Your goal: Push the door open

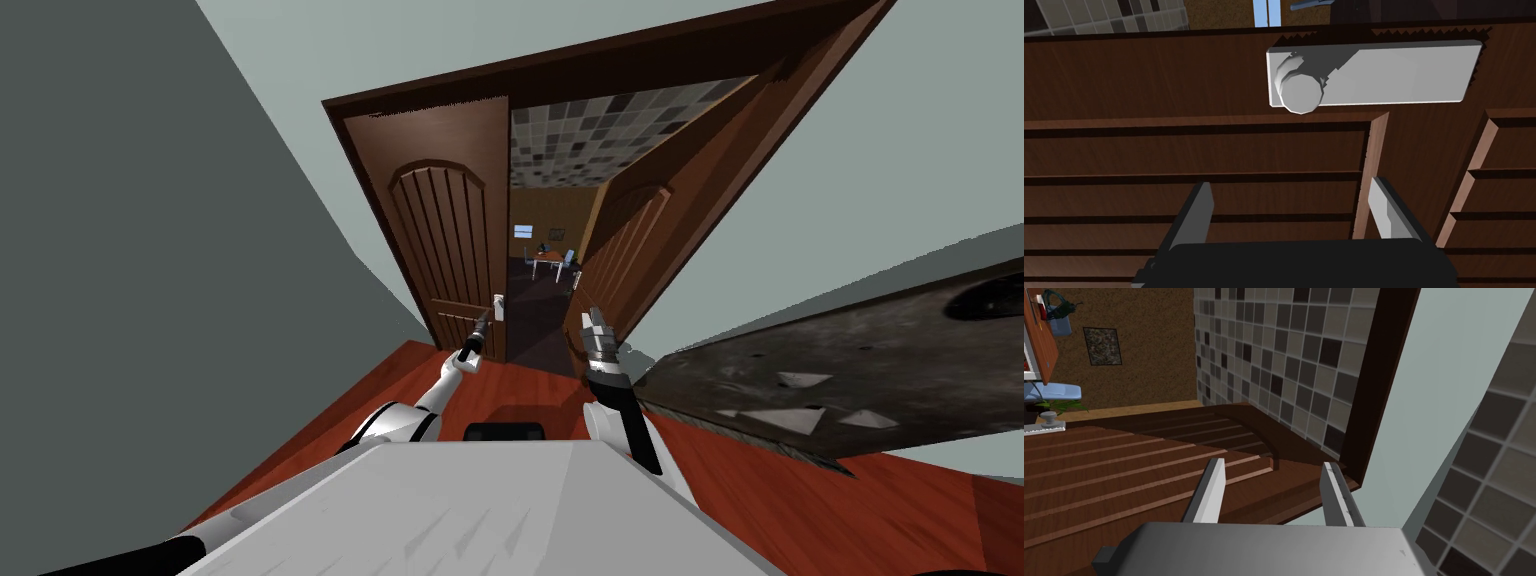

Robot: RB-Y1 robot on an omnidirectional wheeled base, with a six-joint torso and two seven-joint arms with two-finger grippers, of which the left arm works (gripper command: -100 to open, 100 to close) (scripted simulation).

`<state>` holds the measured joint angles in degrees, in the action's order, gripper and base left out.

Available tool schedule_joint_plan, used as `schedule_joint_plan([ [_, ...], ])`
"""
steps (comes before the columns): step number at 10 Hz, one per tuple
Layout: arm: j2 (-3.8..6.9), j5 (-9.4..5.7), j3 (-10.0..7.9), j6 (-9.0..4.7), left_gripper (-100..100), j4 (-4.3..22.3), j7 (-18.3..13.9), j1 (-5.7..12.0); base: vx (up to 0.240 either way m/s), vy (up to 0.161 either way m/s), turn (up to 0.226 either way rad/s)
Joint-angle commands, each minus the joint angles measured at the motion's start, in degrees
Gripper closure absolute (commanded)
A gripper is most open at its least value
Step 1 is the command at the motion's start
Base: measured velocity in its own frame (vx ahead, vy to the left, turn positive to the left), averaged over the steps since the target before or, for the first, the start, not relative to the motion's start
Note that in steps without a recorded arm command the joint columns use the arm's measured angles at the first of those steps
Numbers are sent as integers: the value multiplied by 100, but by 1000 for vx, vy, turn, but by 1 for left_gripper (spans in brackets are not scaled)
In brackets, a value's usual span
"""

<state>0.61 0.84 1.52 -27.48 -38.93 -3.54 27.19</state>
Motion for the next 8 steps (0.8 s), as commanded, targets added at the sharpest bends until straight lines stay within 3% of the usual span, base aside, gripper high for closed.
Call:
schedule_joint_plan([
  [1, -37, 0, 12, -2, -100, 192, -9, 103, 86, 33, -24],
  [2, -76, 0, 17, 2, -100, 336, -13, 186, 98, 34, -35],
  [3, -59, 0, 12, 14, -100, 223, -3, 132, 46, 16, -9],
  [4, 60, -5, -1, 17, -100, 238, -2, 135, 93, -4, -24],
  [8, 156, -17, -33, 5, -100, 257, 8, 131, 177, -32, -20],
])
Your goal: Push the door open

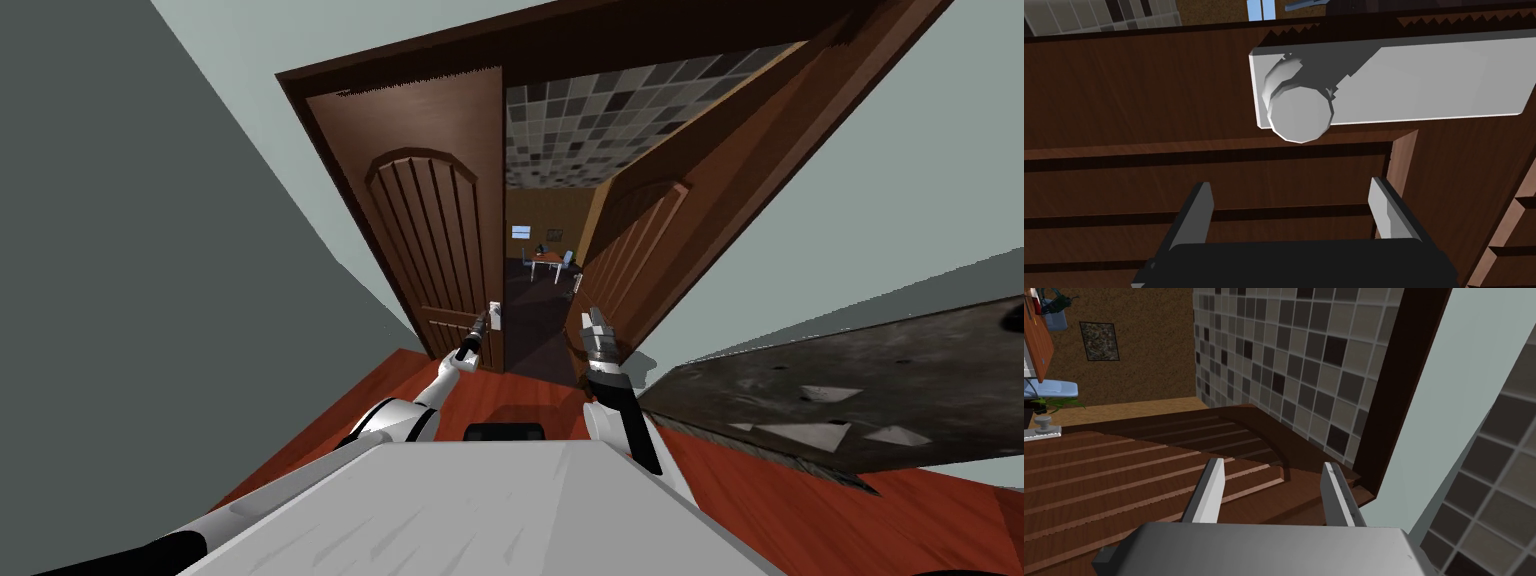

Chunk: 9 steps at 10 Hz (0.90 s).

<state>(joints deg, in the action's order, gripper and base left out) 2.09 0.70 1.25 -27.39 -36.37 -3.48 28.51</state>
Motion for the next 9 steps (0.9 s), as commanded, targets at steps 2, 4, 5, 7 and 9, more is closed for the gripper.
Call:
schedule_joint_plan([
  [2, -22, -9, -26, -10, -100, 12, 8, -4, 209, -40, -20],
  [4, -137, -17, -47, -18, -100, 24, 14, -6, 183, -61, -27],
  [5, -103, -11, -33, 4, -100, -32, 10, -41, 85, -27, -1],
  [7, -103, -11, -33, 4, 100, -32, 10, -41, -17, 7, -6],
  [9, -103, -11, -33, 4, 100, -32, 10, -41, -6, 5, -7],
])
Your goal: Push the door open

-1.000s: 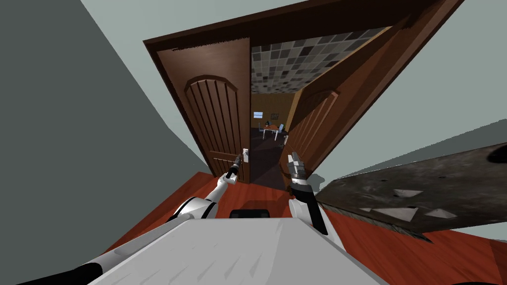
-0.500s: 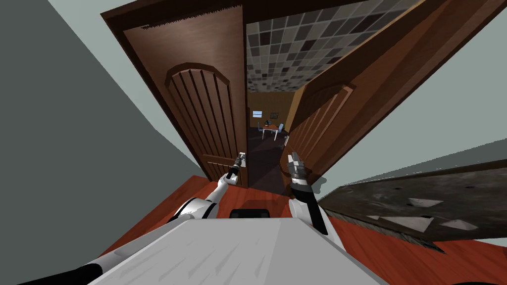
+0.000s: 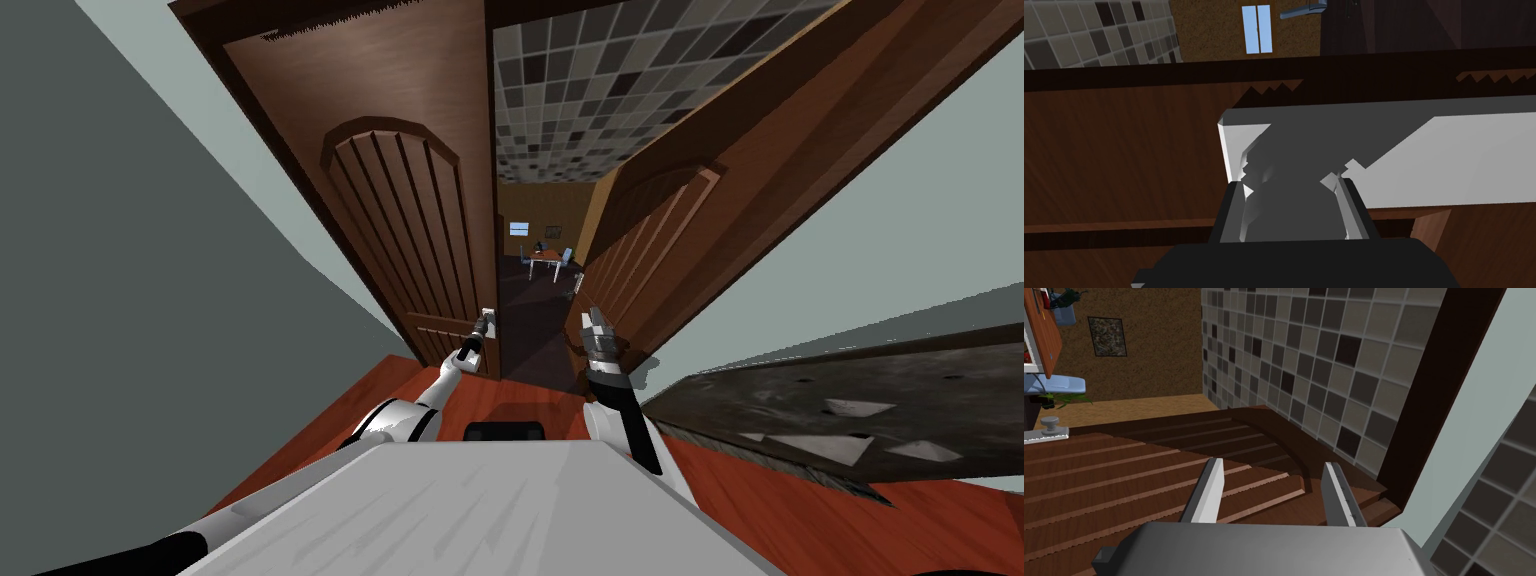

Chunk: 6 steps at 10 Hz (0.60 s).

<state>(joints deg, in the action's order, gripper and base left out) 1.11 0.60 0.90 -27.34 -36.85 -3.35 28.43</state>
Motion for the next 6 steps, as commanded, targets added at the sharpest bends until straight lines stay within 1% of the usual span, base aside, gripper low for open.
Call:
schedule_joint_plan([
  [1, -4, -1, 2, 0, 100, 15, -3, -33, 0, 0, 0],
  [2, -4, -1, 2, 0, 100, 15, -3, -33, 0, 0, 0],
  [3, 44, -18, -47, 0, 100, 2, 13, -7, 93, -50, 9],
  [6, 101, -42, -115, 1, 100, 5, 32, -15, 136, -68, 31],
])
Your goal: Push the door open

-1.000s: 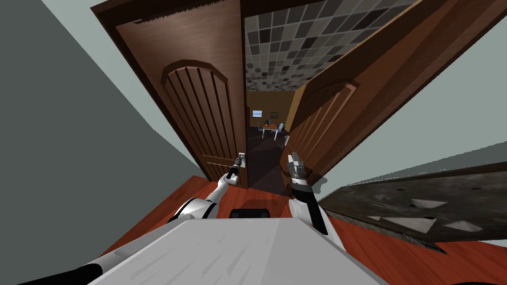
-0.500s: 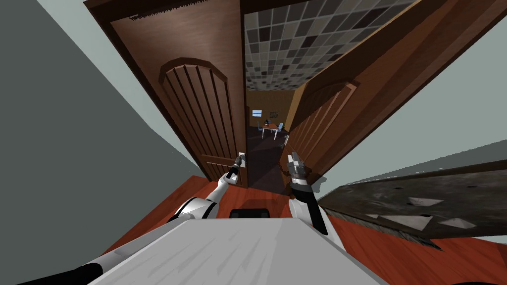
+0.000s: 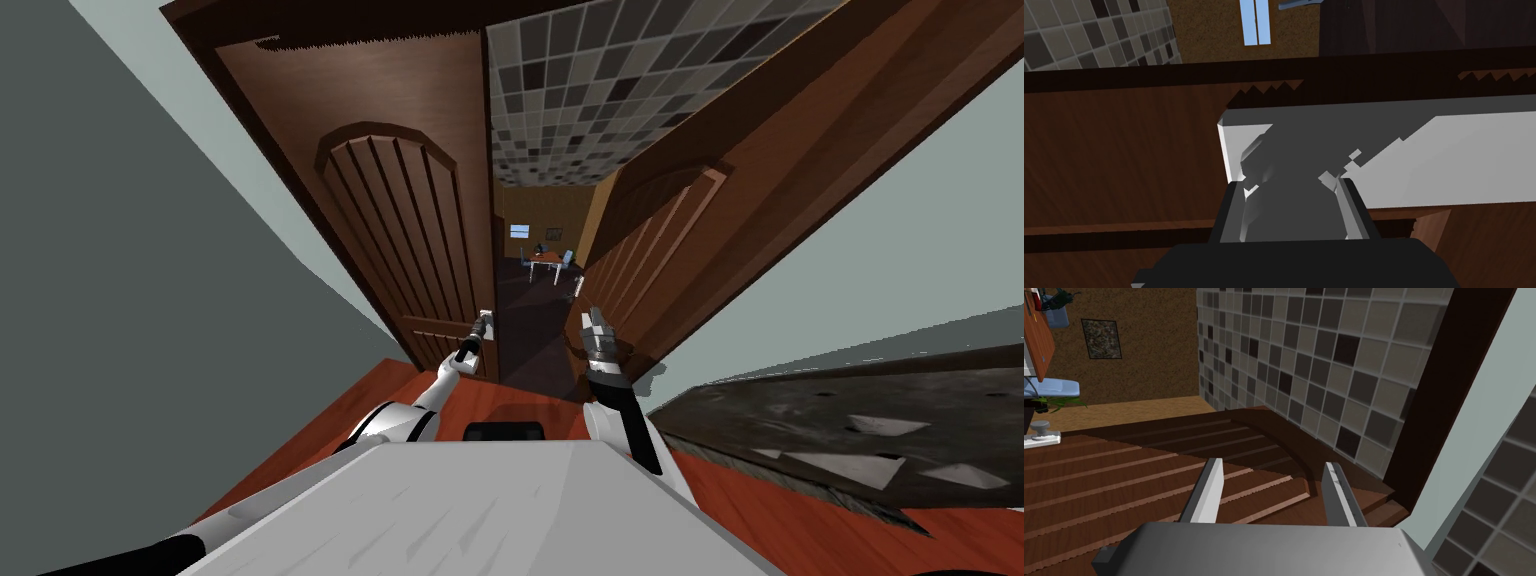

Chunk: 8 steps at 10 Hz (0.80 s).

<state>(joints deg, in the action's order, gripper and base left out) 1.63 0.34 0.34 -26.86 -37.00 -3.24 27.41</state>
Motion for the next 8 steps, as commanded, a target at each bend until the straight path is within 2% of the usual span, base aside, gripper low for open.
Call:
schedule_joint_plan([
  [1, 81, -31, -100, -46, 100, 22, 33, 81, 189, -66, 18],
  [4, 191, -91, -263, -42, 100, 29, 79, 61, 188, -106, 49],
  [5, 191, -91, -263, -42, 100, 29, 79, 61, 146, -95, 56],
  [6, 246, -125, -356, -40, 100, 32, 106, 49, 144, -123, 32],
  [7, 246, -125, -356, -40, 100, 32, 106, 49, 118, -102, 48],
  [8, 301, -162, -456, -38, 100, 36, 134, 36, 130, -89, 58],
])
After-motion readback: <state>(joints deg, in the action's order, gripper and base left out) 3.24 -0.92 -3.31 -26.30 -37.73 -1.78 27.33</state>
